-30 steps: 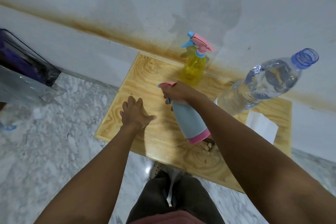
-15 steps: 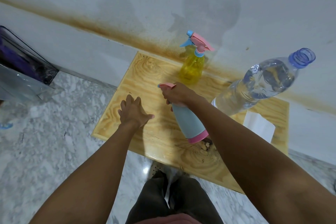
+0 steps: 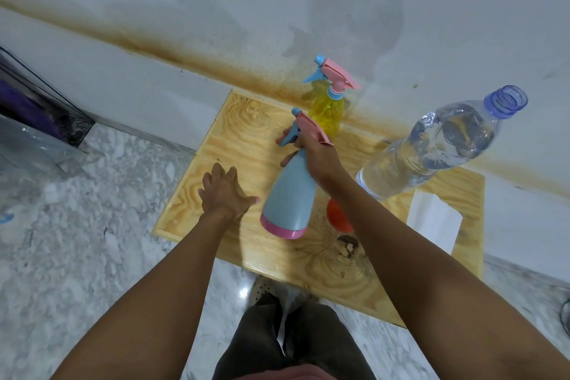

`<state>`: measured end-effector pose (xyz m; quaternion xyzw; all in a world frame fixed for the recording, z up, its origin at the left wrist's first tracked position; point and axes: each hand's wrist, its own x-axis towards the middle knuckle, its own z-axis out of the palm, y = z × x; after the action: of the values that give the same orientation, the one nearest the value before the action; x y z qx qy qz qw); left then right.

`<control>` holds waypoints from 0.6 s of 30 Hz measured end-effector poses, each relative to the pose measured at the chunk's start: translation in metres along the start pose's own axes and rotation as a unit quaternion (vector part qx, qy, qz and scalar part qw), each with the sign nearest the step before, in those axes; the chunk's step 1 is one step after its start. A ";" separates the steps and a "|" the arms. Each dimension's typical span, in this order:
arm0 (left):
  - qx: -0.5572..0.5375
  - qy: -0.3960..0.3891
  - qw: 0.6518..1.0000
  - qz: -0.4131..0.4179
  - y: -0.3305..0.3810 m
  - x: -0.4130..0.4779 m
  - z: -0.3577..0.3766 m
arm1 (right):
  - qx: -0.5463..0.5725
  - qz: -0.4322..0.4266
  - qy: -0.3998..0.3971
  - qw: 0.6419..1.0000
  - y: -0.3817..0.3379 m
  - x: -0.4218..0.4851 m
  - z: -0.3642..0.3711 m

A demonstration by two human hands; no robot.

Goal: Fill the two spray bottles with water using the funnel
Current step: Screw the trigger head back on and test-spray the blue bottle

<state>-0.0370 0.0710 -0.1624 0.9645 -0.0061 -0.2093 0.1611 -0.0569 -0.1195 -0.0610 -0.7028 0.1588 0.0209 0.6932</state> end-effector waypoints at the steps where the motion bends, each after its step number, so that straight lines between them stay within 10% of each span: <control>1: -0.002 0.001 1.000 0.000 0.000 -0.001 0.000 | -0.011 -0.025 0.006 1.000 -0.001 -0.001 0.000; 10: -0.010 0.001 1.000 0.005 0.001 -0.004 -0.003 | -0.099 -0.068 0.028 0.992 0.002 -0.008 0.004; 18: -0.017 -0.008 1.000 0.007 0.001 -0.005 -0.003 | -0.289 0.201 -0.106 0.930 0.001 0.013 0.008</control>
<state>-0.0404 0.0714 -0.1572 0.9598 -0.0104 -0.2159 0.1792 -0.0439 -0.1143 -0.0659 -0.8201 0.2090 0.2790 0.4538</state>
